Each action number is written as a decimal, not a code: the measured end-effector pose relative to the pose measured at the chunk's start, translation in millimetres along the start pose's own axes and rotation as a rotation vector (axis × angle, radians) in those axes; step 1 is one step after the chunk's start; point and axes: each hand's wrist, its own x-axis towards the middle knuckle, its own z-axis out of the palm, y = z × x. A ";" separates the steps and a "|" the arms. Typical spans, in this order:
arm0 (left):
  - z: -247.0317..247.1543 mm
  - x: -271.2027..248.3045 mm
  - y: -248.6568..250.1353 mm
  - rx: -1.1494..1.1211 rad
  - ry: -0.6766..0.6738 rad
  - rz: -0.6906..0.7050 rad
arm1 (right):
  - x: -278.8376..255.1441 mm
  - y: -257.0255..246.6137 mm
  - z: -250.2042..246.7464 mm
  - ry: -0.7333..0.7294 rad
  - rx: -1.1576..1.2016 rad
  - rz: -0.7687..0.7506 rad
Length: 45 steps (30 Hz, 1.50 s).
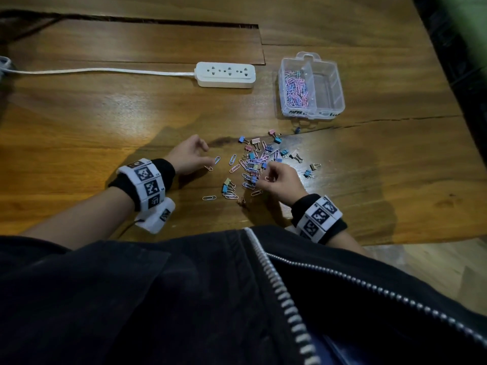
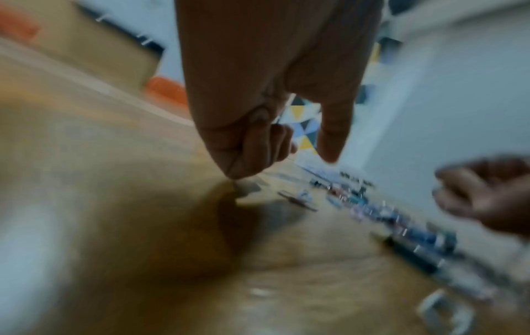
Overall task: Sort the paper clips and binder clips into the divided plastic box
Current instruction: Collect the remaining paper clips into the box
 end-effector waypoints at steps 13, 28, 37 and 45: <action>0.4 -4.1 0.7 0.386 -0.091 0.083 | -0.6 -9.5 0.0 -0.067 0.516 0.229; 9.2 -26.1 0.8 0.171 -0.231 0.119 | -9.3 3.6 12.5 -0.157 -0.683 -0.064; 16.7 -31.0 -7.6 0.718 -0.394 0.232 | -2.6 2.8 6.6 -0.114 0.112 0.088; 16.5 -27.0 1.7 -0.361 -0.381 0.002 | 1.2 -6.7 3.1 -0.196 0.709 0.389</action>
